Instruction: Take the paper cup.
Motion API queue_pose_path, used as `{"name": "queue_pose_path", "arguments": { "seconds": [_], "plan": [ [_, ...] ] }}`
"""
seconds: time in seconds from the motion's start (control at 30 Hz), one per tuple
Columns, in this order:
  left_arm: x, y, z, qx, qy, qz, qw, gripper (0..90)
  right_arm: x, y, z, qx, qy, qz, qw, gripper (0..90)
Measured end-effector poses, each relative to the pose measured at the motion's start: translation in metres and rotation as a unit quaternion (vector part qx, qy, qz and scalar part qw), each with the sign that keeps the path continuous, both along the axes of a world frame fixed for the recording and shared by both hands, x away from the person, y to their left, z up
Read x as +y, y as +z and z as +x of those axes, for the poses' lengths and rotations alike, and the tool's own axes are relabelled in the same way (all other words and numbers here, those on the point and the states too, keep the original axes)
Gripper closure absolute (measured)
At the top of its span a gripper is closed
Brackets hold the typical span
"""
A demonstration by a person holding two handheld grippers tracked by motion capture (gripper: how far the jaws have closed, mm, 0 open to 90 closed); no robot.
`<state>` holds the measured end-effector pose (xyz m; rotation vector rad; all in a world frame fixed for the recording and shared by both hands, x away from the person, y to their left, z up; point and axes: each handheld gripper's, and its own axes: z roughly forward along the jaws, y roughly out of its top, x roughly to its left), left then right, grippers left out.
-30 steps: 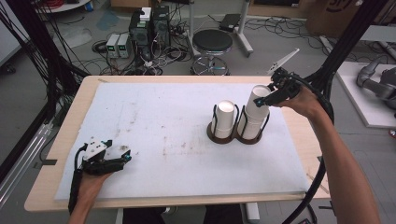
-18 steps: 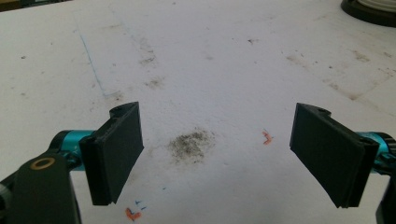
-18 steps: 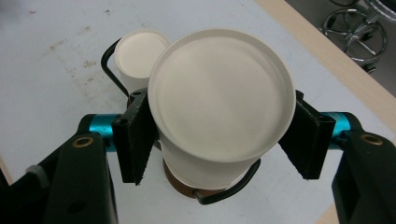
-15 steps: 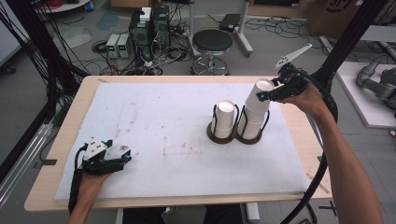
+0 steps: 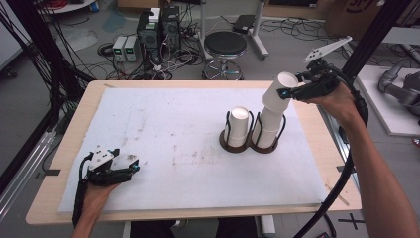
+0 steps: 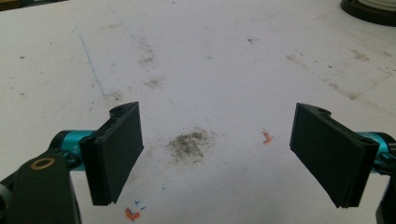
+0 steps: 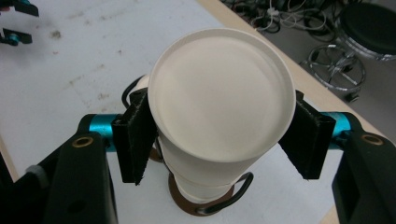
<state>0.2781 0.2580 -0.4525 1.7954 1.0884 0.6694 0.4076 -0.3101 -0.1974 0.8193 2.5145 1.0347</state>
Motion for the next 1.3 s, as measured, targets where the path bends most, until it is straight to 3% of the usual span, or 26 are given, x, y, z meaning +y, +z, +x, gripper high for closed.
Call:
{"name": "queue_pose_path", "arguments": {
  "seconds": [0.27, 0.37, 0.6, 0.97, 1.3],
  "plan": [
    [0.000, 0.000, 0.000, -0.001, -0.001, -0.001, 1.0000, 17.0, -0.001, 0.013, -0.016, -0.022, 0.013, 0.026, 0.9993, 34.0],
    [0.000, 0.000, 0.000, -0.001, -0.002, 0.000, 1.0000, 17.0, -0.003, 0.019, -0.025, -0.027, 0.021, 0.046, 0.9984, 34.0],
    [0.000, 0.000, 0.000, -0.001, -0.002, 0.000, 1.0000, 17.0, -0.002, 0.022, -0.038, -0.037, 0.034, 0.063, 0.9967, 34.0],
    [0.001, 0.000, 0.000, -0.001, -0.007, -0.002, 1.0000, 16.8, 0.008, 0.012, -0.058, -0.042, 0.069, 0.077, 0.9938, 33.9],
    [0.002, 0.000, 0.000, -0.001, -0.009, -0.005, 0.9999, 16.4, 0.014, -0.014, -0.070, -0.030, 0.091, 0.096, 0.9908, 33.9]
  ]
}}
